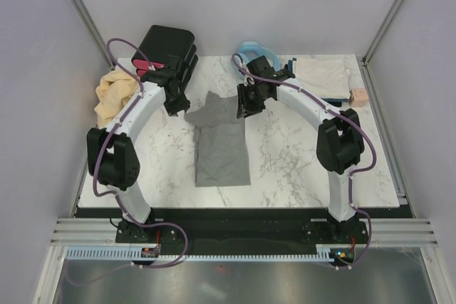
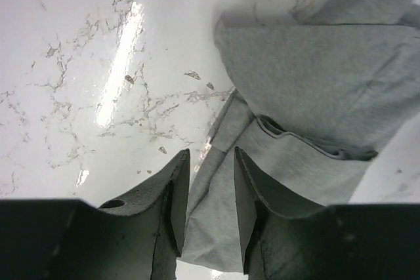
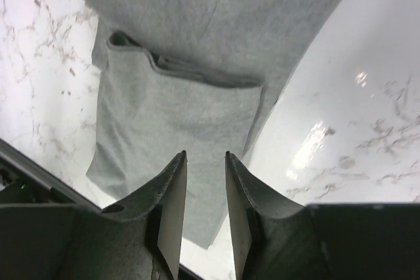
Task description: Fold and stack the t-shirts
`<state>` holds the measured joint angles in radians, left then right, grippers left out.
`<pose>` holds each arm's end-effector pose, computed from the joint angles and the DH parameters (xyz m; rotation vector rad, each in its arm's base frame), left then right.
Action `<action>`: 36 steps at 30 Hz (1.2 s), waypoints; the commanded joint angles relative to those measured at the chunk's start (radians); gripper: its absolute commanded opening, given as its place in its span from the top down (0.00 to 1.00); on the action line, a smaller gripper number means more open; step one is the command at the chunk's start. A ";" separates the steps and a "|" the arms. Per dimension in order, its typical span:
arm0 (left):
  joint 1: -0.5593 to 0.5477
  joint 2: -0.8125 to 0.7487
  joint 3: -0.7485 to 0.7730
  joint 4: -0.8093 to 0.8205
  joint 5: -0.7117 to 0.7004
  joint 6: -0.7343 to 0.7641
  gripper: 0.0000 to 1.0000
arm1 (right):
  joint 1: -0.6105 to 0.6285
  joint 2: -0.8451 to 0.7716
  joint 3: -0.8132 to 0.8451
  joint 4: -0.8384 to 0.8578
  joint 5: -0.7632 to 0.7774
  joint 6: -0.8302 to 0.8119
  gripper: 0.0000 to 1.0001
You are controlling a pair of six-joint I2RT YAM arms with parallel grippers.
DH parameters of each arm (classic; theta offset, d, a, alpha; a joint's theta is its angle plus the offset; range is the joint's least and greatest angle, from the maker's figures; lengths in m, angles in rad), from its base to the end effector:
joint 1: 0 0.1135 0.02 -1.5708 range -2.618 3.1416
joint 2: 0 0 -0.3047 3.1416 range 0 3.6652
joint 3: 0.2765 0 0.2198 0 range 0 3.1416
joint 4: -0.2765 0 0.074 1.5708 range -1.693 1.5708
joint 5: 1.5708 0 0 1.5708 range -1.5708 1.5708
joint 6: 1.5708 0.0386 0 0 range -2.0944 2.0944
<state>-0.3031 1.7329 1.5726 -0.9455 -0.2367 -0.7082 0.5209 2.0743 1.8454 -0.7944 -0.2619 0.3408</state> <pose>0.3248 -0.0921 0.3400 -0.6000 2.5545 -0.0280 0.3806 0.2299 0.2958 -0.3398 2.6614 0.6353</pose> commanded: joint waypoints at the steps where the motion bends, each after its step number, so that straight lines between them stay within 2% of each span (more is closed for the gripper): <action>1: 0.001 0.132 0.044 -0.050 -0.007 -0.007 0.59 | 0.014 -0.086 -0.121 0.067 -0.095 0.044 0.63; 6: 0.018 0.272 0.112 -0.042 0.020 -0.030 0.59 | 0.044 -0.124 -0.195 0.067 -0.111 0.041 0.62; 13: 0.027 0.352 0.161 -0.030 0.022 -0.027 0.58 | 0.045 -0.166 -0.259 0.044 -0.100 0.024 0.63; 36: 0.032 0.468 0.256 0.022 0.082 0.036 0.61 | 0.057 -0.074 -0.285 0.026 -0.122 0.004 0.66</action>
<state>-0.2760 2.1921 1.7840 -0.9569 -0.1761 -0.7040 0.5678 1.9690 1.5661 -0.7715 -0.3664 0.3653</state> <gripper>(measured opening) 0.404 0.352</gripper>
